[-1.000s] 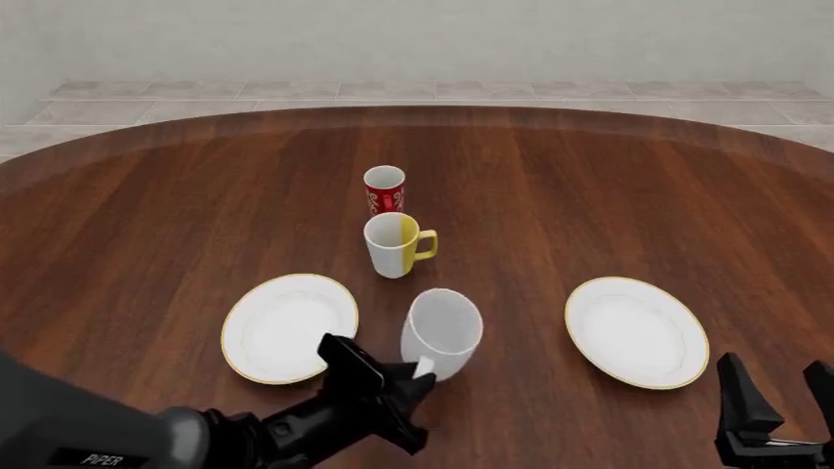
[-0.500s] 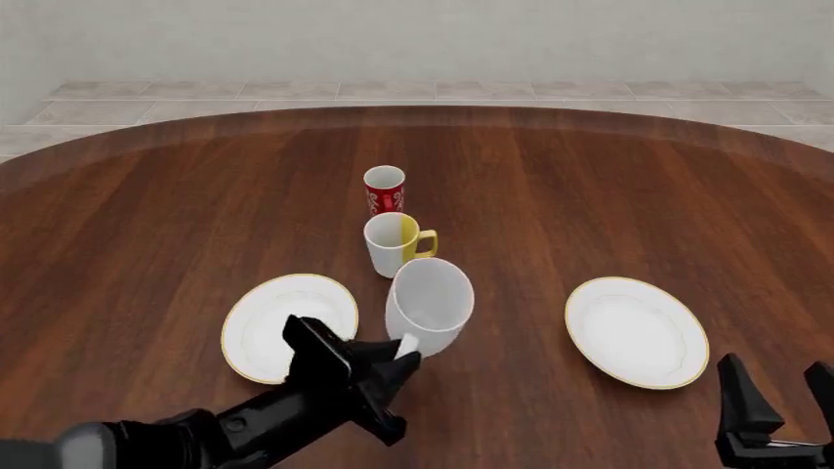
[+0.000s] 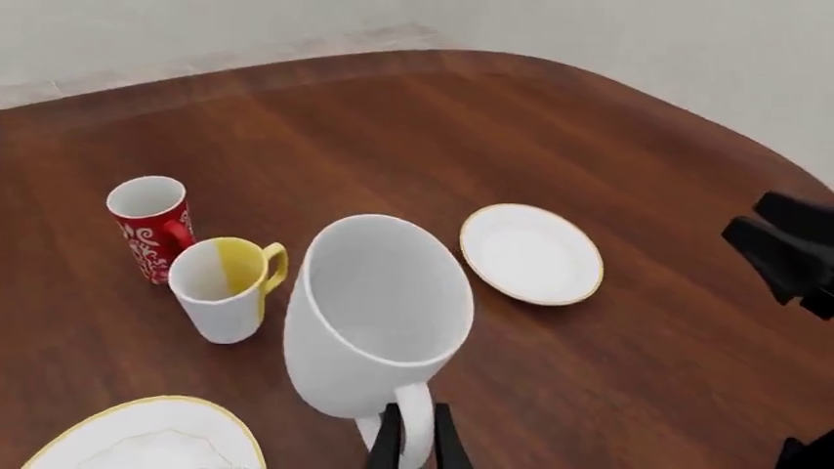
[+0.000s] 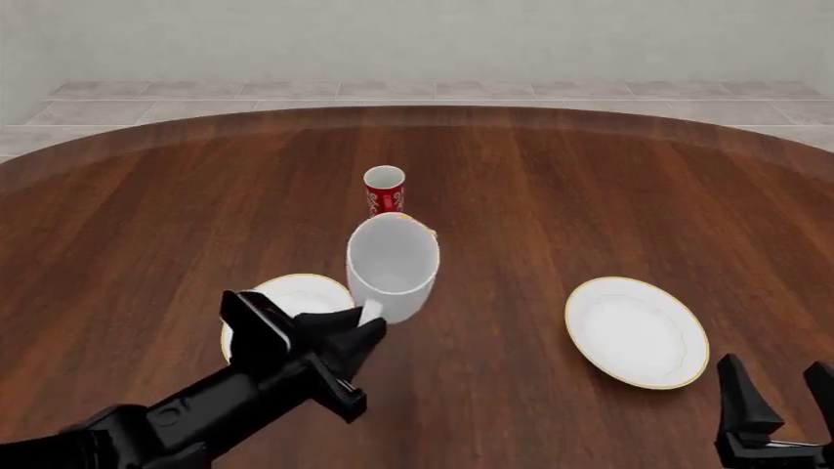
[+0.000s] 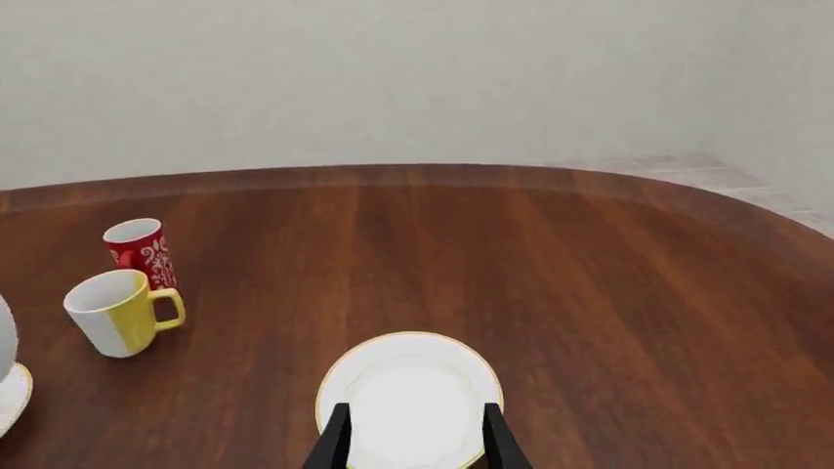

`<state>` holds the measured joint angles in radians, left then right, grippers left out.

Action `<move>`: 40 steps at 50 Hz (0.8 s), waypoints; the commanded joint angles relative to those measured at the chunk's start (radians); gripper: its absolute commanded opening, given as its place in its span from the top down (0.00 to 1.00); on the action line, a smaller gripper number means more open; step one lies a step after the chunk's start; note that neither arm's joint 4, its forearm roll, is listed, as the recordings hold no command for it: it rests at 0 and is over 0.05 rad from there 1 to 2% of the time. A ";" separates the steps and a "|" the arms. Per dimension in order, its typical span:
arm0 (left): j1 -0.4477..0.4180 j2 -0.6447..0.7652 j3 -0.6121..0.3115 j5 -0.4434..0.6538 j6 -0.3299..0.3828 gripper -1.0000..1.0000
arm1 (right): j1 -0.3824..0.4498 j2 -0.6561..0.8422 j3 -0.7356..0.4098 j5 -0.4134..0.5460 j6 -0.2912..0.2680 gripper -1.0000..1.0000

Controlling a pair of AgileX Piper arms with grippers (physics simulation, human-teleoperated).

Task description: Put the white mug on the left plate.

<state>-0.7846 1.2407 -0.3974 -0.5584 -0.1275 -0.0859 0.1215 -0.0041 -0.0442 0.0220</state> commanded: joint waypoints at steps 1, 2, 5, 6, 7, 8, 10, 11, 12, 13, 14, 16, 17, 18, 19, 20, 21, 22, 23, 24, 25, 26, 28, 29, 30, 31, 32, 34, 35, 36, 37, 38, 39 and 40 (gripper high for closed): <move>0.071 -0.093 0.002 0.064 -0.013 1.00 | 0.000 0.002 0.001 -0.001 0.000 0.00; 0.076 -0.100 0.002 0.069 -0.009 1.00 | 0.001 0.002 0.001 -0.001 0.001 0.00; 0.100 -0.120 0.002 0.086 -0.008 1.00 | 0.002 0.006 0.001 -0.004 0.001 0.00; 0.106 -0.127 0.002 0.092 -0.005 1.00 | 0.002 0.006 0.001 -0.004 0.001 0.00; 0.114 -0.135 0.000 0.101 -0.005 1.00 | 0.002 0.007 0.001 -0.005 0.001 0.00; 0.118 -0.141 0.001 0.104 -0.003 1.00 | 0.003 0.008 0.001 -0.006 0.001 0.00; 0.130 -0.155 0.002 0.113 -0.002 1.00 | 0.003 0.011 0.001 -0.008 0.002 0.00; 0.139 -0.164 0.002 0.120 -0.004 1.00 | 0.003 0.011 0.001 -0.008 0.002 0.00; 0.144 -0.168 0.001 0.124 -0.003 1.00 | 0.003 0.015 0.001 -0.011 0.002 0.00; 0.151 -0.174 0.002 0.129 -0.004 1.00 | 0.004 0.018 0.001 -0.013 0.002 0.00; 0.154 -0.179 0.003 0.130 -0.005 1.00 | 0.004 0.020 0.001 -0.015 0.002 0.00; 0.164 -0.189 0.007 0.135 -0.008 1.00 | 0.005 0.023 0.001 -0.018 0.002 0.00; 0.167 -0.193 0.007 0.137 -0.008 1.00 | 0.005 0.023 0.002 -0.018 0.002 0.00; 0.178 -0.195 0.009 0.139 -0.012 1.00 | 0.005 0.023 0.002 -0.018 0.002 0.00; 0.186 -0.196 0.010 0.140 -0.018 1.00 | 0.005 0.023 0.002 -0.018 0.002 0.00; 0.196 -0.202 0.011 0.145 -0.024 1.00 | 0.004 0.023 0.002 -0.018 0.001 0.00; 0.200 -0.207 0.011 0.149 -0.024 1.00 | 0.005 0.024 0.002 -0.018 0.001 0.00; 0.203 -0.209 0.011 0.152 -0.026 1.00 | 0.005 0.024 0.002 -0.019 0.001 0.00; 0.205 -0.215 0.012 0.156 -0.027 1.00 | 0.006 0.025 0.002 -0.020 0.001 0.00; 0.208 -0.220 0.012 0.161 -0.027 1.00 | 0.007 0.025 0.002 -0.019 0.001 0.00; 0.212 -0.221 0.014 0.162 -0.031 1.00 | 0.007 0.025 0.002 -0.019 0.002 0.00; 0.221 -0.223 0.014 0.169 -0.042 1.00 | 0.007 0.023 0.003 -0.017 0.002 0.00; 0.231 -0.226 0.016 0.174 -0.055 1.00 | 0.007 0.022 0.002 -0.016 0.002 0.00; 0.243 -0.227 0.019 0.177 -0.072 1.00 | 0.006 0.024 0.002 -0.018 0.002 0.00; 0.243 -0.234 0.020 0.179 -0.070 1.00 | 0.007 0.025 0.002 -0.018 0.002 0.00; 0.245 -0.242 0.023 0.183 -0.074 1.00 | 0.009 0.026 0.002 -0.020 0.002 0.00; 0.245 -0.242 0.024 0.183 -0.074 1.00 | 0.009 0.026 0.003 -0.020 0.002 0.00; 0.253 -0.241 0.032 0.177 -0.088 1.00 | 0.009 0.027 0.003 -0.020 0.003 0.00; 0.258 -0.242 0.034 0.177 -0.098 1.00 | 0.009 0.024 0.003 -0.018 0.003 0.00; 0.263 -0.240 0.035 0.176 -0.102 1.00 | 0.008 0.024 0.003 -0.017 0.003 0.00; 0.269 -0.244 0.038 0.175 -0.115 1.00 | 0.008 0.023 0.003 -0.017 0.003 0.00; 0.267 -0.250 0.038 0.177 -0.116 1.00 | 0.009 0.024 0.003 -0.017 0.004 0.00; 0.271 -0.258 0.043 0.175 -0.126 1.00 | 0.010 0.027 0.002 -0.020 0.004 0.00; 0.271 -0.258 0.045 0.174 -0.130 1.00 | 0.011 0.027 0.002 -0.020 0.004 0.00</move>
<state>-0.5492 1.0141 -0.3669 -0.3917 -0.2125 -0.0781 0.1451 -0.0018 -0.0618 0.0247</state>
